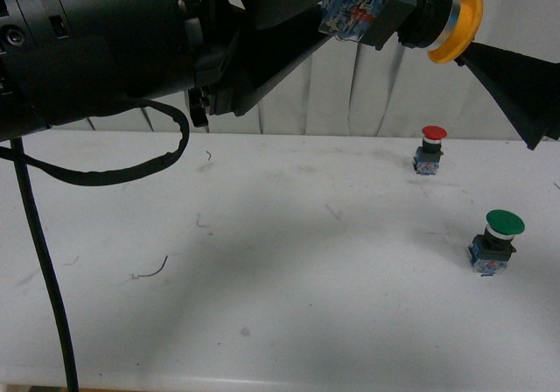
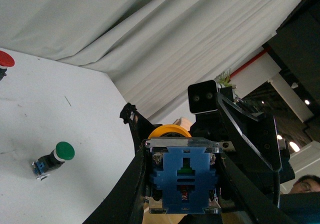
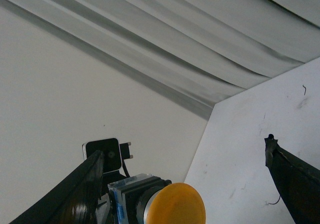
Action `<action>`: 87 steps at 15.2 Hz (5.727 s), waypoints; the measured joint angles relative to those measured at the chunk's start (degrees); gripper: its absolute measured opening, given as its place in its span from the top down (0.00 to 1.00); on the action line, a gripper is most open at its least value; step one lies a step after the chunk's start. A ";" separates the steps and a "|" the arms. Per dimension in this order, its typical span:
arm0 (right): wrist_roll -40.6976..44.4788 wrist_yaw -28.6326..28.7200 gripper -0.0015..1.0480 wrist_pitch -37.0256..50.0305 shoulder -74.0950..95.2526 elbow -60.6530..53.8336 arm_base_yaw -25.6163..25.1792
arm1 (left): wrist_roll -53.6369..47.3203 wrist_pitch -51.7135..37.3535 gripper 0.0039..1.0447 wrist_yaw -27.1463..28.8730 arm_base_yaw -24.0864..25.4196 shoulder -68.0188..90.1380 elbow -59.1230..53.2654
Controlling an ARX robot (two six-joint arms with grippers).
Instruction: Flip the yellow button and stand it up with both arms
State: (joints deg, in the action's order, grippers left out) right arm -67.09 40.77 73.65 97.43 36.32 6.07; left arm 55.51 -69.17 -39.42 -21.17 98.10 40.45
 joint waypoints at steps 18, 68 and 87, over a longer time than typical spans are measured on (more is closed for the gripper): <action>-7.91 0.22 0.67 0.42 3.45 2.12 6.71 | 1.49 -1.25 0.70 -0.35 0.26 0.00 -1.75; -1.73 0.39 0.67 -0.11 2.64 2.84 5.60 | -54.66 56.70 0.99 39.43 21.11 -85.70 -39.93; 79.52 -36.81 0.67 -57.20 10.34 27.34 -2.84 | -54.71 69.37 0.06 39.43 21.11 -97.59 -39.89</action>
State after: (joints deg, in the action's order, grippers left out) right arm 12.43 3.97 16.45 107.77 63.66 3.22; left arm 0.80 0.21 0.01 -0.05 0.51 0.56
